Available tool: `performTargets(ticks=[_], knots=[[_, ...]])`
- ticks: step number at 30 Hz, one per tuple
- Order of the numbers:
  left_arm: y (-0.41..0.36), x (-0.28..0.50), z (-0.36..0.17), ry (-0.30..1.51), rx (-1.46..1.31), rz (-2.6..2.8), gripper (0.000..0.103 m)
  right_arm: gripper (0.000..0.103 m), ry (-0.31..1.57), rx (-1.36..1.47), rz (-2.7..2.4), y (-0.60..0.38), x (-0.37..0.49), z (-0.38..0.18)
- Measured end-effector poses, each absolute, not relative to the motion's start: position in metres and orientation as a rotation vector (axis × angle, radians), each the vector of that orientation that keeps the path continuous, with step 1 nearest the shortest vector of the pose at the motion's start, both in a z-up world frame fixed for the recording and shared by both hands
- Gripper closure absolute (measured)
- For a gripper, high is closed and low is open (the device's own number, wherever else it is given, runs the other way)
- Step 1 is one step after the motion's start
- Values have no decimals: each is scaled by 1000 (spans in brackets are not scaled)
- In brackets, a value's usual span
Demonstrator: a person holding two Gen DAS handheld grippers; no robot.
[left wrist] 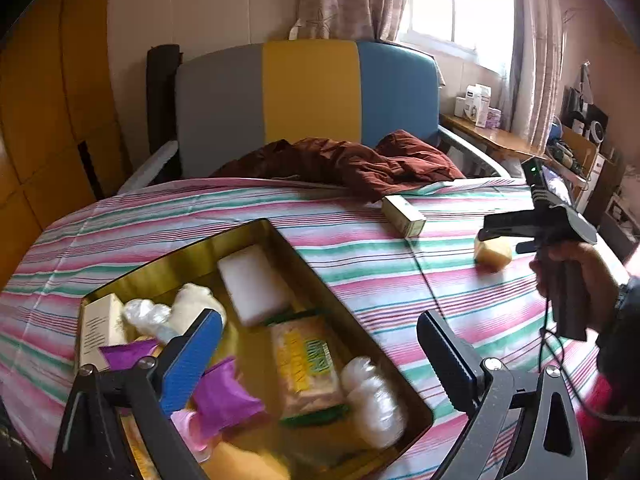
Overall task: Organize objects
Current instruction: 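Grasp the yellow sponge with the right gripper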
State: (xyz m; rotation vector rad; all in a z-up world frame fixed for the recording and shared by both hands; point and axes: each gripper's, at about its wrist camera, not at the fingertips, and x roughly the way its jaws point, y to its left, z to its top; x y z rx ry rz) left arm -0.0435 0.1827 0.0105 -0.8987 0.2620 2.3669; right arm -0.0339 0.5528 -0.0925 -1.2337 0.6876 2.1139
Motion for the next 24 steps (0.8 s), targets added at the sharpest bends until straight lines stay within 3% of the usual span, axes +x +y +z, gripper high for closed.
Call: performTargets(ticks=[1, 4, 5, 17, 24], knots=[[187, -46, 11, 257, -905, 2357, 4, 19, 687, -1249, 2121, 552, -36, -94], [200, -48, 16, 248, -910, 2330, 4, 41, 677, -1326, 2133, 548, -42, -101], [206, -49, 18, 255, -901, 2325, 4, 44, 668, -1332, 2141, 546, -43, -99], [282, -85, 32, 266, -968, 2251, 4, 45, 642, -1178, 2207, 546, -22, -50], [354, -116, 11, 473, -995, 2200, 4, 45, 676, -1162, 2222, 551, -20, -44]])
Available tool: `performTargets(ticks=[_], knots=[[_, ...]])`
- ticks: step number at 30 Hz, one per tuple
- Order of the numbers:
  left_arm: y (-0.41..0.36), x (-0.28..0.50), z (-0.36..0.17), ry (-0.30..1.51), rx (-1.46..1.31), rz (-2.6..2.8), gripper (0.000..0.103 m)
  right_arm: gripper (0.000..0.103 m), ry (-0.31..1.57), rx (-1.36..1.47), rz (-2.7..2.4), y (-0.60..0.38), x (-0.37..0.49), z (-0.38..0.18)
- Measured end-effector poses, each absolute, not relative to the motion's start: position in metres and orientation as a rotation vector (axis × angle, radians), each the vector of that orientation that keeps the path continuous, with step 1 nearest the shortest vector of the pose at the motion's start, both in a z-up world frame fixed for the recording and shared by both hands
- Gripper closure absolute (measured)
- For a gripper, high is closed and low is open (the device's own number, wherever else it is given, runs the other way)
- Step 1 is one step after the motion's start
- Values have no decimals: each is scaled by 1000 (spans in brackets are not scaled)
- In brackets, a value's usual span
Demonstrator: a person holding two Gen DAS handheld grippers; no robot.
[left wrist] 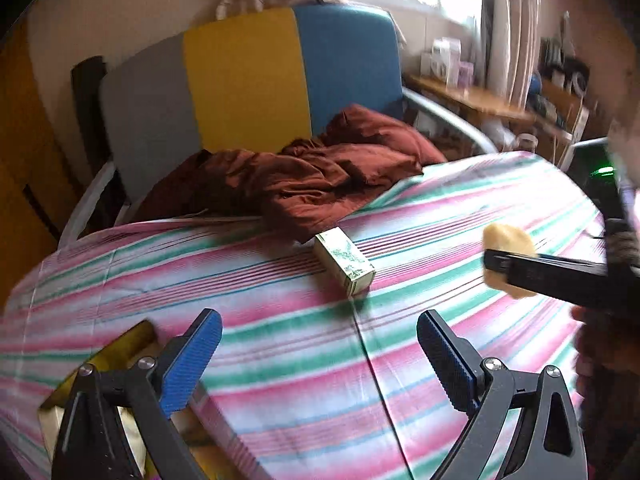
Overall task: Organize objects
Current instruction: 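Grasp the yellow sponge with the right gripper, then grasp the green essential-oil box with the left gripper while the right holds the sponge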
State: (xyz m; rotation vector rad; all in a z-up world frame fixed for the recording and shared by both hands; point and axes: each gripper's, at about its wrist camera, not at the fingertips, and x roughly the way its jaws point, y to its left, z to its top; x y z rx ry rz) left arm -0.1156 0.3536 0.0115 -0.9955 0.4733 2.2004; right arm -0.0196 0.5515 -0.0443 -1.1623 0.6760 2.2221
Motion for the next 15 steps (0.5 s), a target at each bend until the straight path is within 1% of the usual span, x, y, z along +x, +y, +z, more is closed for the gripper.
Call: performTargets(ticks=[5, 12, 15], knots=[[385, -151, -12, 424, -1138, 2169, 5, 45, 666, -1165, 2229, 552, -20, -43], [424, -177, -36, 406, -1174, 2205, 5, 45, 652, -1183, 2223, 550, -22, -45], [442, -184, -45, 431, -1170, 2214, 5, 45, 653, -1185, 2221, 550, -22, -45]])
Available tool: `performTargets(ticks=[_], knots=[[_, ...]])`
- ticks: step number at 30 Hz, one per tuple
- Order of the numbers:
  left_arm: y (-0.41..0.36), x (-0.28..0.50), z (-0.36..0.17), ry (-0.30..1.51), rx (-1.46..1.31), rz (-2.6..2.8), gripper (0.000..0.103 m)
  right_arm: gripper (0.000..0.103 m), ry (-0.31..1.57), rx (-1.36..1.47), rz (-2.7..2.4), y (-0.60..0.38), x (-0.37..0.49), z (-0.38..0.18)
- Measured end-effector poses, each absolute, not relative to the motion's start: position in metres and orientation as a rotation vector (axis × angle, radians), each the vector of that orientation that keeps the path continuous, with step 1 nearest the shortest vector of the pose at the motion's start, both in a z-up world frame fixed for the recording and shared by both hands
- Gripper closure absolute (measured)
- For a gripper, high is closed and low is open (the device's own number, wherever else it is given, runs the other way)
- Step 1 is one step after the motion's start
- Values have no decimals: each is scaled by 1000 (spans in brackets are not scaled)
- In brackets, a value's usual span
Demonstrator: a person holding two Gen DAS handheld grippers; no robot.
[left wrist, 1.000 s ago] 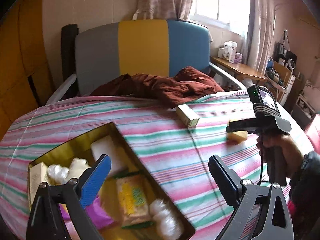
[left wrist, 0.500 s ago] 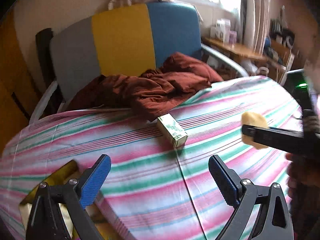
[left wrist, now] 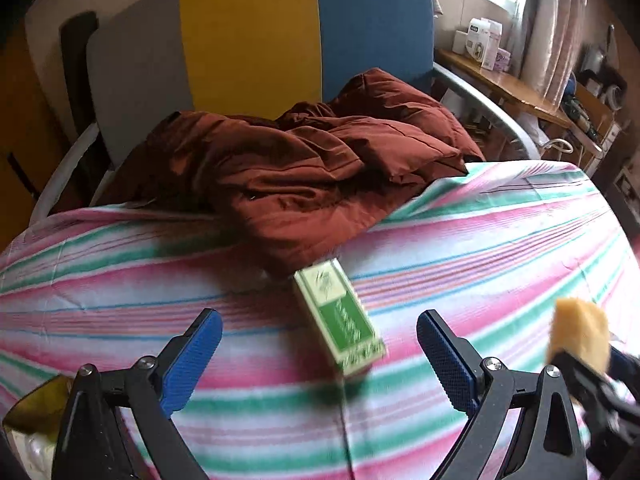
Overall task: Organize objects
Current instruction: 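Grasp the green essential-oil box with the left gripper while the right holds the sponge, then carry the green box and yellow sponge over the gold tray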
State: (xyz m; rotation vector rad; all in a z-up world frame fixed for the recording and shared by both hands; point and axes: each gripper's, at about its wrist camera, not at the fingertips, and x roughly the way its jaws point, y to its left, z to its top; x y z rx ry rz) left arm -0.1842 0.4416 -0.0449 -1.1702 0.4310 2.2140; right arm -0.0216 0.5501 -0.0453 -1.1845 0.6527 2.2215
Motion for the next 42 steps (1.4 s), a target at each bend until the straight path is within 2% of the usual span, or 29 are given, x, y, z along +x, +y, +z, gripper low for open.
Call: performTargets(ticks=[2, 3, 4, 5, 7, 8, 18, 24, 31, 36, 42], knots=[[454, -189, -53, 481, -1168, 2220, 8, 44, 654, -1189, 2219, 550, -22, -46], [457, -192, -57, 497, -1180, 2217, 18, 44, 654, -1194, 2217, 551, -22, -47], [460, -195, -61, 498, -1199, 2209, 32, 44, 654, -1198, 2215, 551, -23, -48], [460, -200, -68, 488, -1243, 2196, 40, 44, 652, -1202, 2214, 551, -23, -49], [457, -204, -76, 457, -1303, 2150, 69, 44, 647, -1206, 2211, 552, -24, -50], [455, -204, -79, 459, -1321, 2144, 72, 44, 646, -1208, 2210, 553, -24, -50], [419, -139, -76, 514, -1291, 2105, 72, 44, 631, -1311, 2188, 556, -29, -69], [380, -81, -76, 477, -1284, 2115, 72, 45, 575, -1392, 2201, 547, -32, -79], [337, -5, -81, 473, -1121, 2151, 72, 45, 546, -1440, 2268, 532, -32, -79], [330, 17, -90, 477, -972, 2179, 72, 45, 518, -1466, 2287, 524, -31, -80], [327, 16, -92, 444, -953, 2173, 72, 45, 459, -1518, 2260, 518, -35, -89]])
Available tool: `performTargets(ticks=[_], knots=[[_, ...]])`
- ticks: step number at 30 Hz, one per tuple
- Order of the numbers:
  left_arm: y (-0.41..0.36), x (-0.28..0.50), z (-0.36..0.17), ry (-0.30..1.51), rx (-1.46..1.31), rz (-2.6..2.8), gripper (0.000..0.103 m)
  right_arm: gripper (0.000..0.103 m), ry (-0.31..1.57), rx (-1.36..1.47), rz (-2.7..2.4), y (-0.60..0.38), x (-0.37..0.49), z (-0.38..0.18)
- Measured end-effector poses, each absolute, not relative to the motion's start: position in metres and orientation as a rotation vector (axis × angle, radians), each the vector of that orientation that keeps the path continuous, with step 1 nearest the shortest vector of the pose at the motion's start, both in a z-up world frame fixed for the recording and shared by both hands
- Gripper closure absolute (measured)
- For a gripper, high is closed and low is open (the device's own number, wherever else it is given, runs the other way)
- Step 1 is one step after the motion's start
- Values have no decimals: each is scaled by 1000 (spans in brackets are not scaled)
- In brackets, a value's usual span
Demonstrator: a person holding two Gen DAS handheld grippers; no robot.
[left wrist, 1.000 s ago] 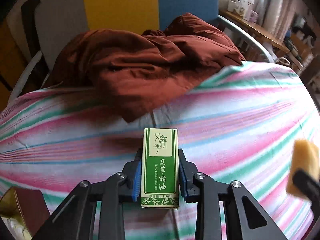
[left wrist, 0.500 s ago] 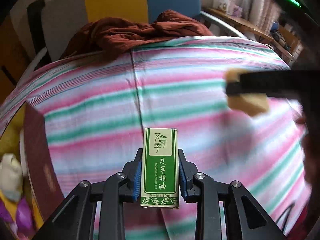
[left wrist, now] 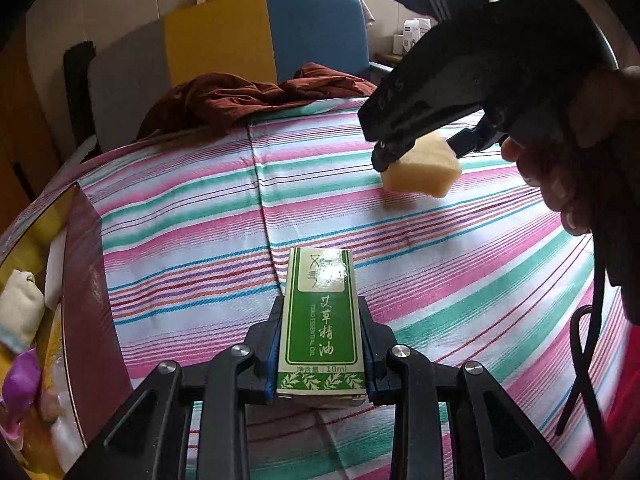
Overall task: Organize objects
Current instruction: 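Carry the green box and yellow sponge over the gold tray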
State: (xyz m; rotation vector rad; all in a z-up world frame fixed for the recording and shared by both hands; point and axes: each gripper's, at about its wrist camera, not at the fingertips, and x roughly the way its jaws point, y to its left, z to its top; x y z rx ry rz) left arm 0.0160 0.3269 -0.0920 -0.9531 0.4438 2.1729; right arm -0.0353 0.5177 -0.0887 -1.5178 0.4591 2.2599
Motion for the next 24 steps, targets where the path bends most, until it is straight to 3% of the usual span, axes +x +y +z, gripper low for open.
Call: performTargets(ticks=[24], knots=[[324, 10, -91, 392, -953, 2156, 72, 46, 322, -1507, 2304, 496, -43, -87]])
